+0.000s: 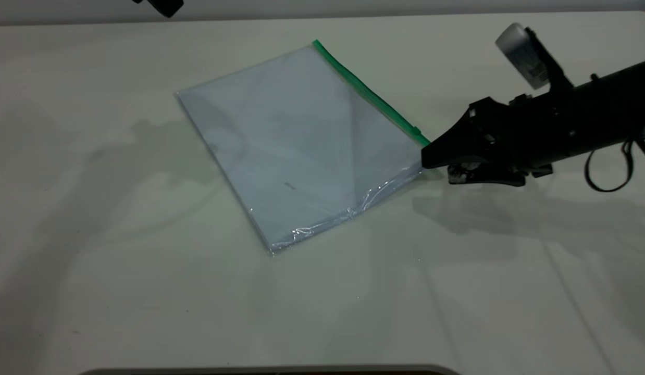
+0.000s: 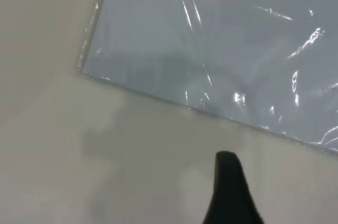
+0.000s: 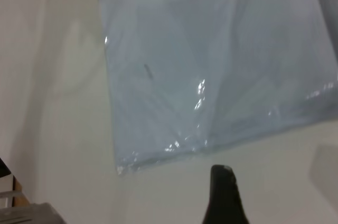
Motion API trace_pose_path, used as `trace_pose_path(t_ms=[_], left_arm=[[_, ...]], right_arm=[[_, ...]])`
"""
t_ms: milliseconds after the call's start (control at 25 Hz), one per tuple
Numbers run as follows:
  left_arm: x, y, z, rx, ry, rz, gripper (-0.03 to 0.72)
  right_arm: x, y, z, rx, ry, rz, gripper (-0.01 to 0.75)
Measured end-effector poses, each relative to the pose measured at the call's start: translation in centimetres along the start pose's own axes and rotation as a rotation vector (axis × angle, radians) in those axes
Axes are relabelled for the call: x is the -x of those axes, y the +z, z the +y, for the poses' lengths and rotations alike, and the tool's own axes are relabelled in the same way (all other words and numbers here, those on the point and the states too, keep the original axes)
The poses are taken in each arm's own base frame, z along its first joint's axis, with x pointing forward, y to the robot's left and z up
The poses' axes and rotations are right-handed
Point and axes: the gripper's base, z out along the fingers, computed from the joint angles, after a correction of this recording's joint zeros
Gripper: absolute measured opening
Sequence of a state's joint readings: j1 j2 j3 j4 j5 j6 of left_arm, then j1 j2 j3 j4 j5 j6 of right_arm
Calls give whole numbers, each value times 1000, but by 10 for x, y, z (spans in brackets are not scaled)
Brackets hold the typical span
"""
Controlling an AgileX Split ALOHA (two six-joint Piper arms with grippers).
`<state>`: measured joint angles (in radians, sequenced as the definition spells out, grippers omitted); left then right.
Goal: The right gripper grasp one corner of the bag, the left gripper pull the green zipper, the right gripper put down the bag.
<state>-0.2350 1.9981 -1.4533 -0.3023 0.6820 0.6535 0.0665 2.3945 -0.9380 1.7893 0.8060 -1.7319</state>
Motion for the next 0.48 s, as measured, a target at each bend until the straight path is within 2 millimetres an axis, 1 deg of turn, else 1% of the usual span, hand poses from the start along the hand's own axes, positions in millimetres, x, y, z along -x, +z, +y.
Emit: trace_pose_path(t_ms=[480], left_arm=[[1,0,1,8,2,-11,567]], right_arm=[[14,25,-24,1,24,-15,575]])
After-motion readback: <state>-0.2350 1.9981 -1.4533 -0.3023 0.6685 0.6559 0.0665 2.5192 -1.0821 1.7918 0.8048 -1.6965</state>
